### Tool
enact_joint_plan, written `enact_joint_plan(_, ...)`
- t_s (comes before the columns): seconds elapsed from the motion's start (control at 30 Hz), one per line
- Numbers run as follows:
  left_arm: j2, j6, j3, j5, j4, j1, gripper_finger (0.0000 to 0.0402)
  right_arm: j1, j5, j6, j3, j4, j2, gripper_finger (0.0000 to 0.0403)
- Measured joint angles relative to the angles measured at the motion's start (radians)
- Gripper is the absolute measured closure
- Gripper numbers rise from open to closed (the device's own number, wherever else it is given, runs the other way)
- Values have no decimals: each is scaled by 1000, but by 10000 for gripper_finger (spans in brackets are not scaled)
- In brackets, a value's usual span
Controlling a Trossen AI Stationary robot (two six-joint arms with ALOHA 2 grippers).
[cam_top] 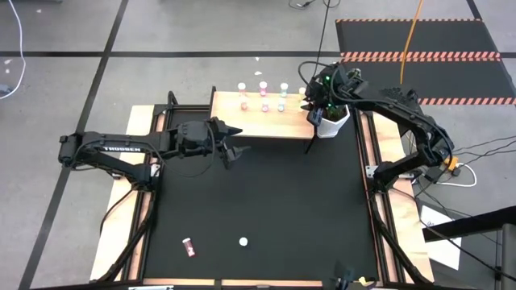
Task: Pick and place medicine bottles onto shelf by color
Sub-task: Adjust the yellow pill bottles on the shelf, then put the yellow pill bottle on the shelf aligned with the other yellow pill bottles
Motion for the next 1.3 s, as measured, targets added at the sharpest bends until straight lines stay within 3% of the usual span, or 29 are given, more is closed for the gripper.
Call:
enact_joint_plan(0.4, 0, -47, 0, 0, 1, 0, 39, -2, 2, 0, 2, -3, 2, 278)
enact_joint_plan(0.8, 0, -82, 0, 8, 1, -4, 39, -8, 0, 53, 2, 27, 2, 196)
enact_joint_plan(1.03, -50, -136, 0, 5, -13, -11, 39, -7, 13, 94, 2, 20, -36, 184)
enact_joint_plan(1.3, -284, -254, 47, -197, -367, -33, 39, 75, 22, 169, 3, 11, -211, 183)
